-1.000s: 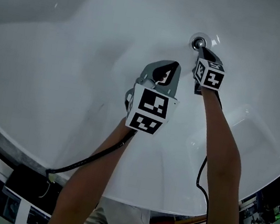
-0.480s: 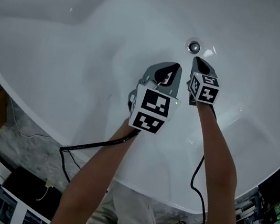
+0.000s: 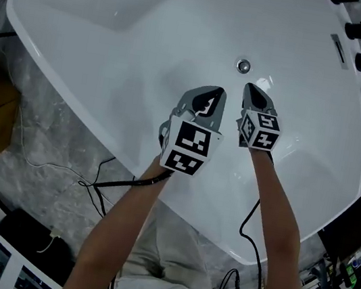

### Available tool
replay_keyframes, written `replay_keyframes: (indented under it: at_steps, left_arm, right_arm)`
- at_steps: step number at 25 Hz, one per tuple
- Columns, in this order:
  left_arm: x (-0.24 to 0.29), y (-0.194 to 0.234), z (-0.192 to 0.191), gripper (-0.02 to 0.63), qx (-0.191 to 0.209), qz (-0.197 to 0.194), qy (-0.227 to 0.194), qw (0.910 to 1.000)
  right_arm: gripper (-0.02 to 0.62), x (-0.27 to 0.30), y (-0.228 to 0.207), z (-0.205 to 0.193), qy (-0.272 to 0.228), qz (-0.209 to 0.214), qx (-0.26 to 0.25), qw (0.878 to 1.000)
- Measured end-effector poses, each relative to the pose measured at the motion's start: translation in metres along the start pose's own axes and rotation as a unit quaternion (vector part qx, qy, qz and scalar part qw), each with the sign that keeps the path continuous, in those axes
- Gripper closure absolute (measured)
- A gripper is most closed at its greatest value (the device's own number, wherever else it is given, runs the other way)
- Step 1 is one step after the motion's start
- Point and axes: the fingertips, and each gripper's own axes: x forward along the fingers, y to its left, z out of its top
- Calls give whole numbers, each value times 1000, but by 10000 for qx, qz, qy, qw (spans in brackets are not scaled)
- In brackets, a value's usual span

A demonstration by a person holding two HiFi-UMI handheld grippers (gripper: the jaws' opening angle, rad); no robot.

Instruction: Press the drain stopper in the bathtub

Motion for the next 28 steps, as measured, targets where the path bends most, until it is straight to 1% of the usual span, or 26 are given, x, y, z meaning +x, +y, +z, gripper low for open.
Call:
replay_keyframes:
  at_steps: [8,11,15,19,22,26,28]
  left_arm:
    - [-82,-40,69,601,33,67,-307,9995]
    - [-107,-54,96,603,208,87,-294,9993]
    - [-140,-82,129,601,273,78,-276,9992]
    - [-179,-108,166,601,424,-26,-359,9985]
    - [-204,-117,190,601,543,-56,-421,9976]
    - [-231,-133,206,601,721,-123,-382,9966]
    - [-245,-138,214,601,801,-176,-389,9959]
  right_arm:
    - [592,-104,60,61,-303,464,-279,9981]
    - [592,-145,75,97,-477,538,-200,9972]
    - [592,-209,89,139,-732,709,-108,9947]
    - [592,-262,101,179,-1038,736,-40,9919]
    - [592,-293,115,209,-1333,764,-172,9880]
    - [592,-333,129,228,-1576,789,-493,9831]
    - [592,-351,136,236,-1641,734,-555,9821]
